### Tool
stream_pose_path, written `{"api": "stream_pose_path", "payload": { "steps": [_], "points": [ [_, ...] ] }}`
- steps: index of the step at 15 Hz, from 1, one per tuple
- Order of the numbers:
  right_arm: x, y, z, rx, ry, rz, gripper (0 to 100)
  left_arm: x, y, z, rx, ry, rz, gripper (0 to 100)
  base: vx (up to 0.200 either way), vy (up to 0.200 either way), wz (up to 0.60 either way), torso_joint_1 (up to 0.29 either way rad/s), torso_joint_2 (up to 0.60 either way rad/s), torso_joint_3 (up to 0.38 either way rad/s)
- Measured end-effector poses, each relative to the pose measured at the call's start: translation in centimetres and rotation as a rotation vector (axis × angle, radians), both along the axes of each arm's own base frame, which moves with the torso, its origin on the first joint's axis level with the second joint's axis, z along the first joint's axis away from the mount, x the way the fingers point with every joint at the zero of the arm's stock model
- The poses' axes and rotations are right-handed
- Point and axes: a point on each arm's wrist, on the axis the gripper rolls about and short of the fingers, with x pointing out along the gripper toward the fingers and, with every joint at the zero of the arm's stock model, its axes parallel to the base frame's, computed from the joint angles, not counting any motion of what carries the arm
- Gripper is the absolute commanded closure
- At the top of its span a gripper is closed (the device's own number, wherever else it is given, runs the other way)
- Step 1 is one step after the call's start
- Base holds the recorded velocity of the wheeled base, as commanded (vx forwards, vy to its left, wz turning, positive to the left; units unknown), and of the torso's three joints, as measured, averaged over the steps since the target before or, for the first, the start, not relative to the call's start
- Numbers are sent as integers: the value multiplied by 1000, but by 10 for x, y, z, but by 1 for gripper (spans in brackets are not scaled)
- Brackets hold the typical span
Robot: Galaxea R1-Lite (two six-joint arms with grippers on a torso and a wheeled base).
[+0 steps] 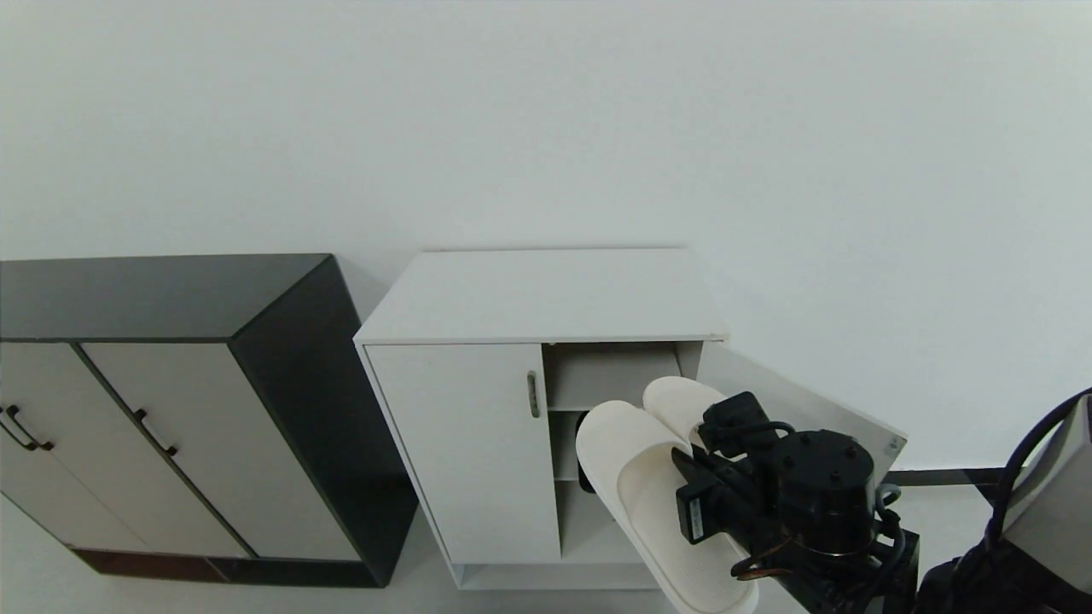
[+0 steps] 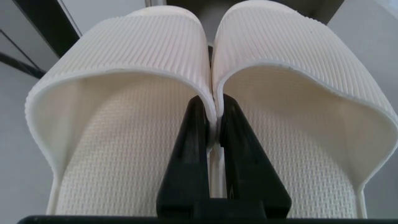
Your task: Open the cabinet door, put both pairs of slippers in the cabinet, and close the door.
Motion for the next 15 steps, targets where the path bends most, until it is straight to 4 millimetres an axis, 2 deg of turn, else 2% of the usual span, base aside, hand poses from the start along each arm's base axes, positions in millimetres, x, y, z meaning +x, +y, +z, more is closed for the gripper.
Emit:
{"api": "stream_pose_path", "payload": {
  "steps": [5, 15],
  "points": [
    [0, 0, -2, -3, 5, 1, 100, 0, 0, 0, 0, 0, 0, 100, 0, 0, 0, -178, 411, 227],
    [0, 0, -6, -16, 15, 2, 100, 0, 0, 0, -1, 0, 0, 100, 0, 0, 0, -222, 536, 310]
  ]
}}
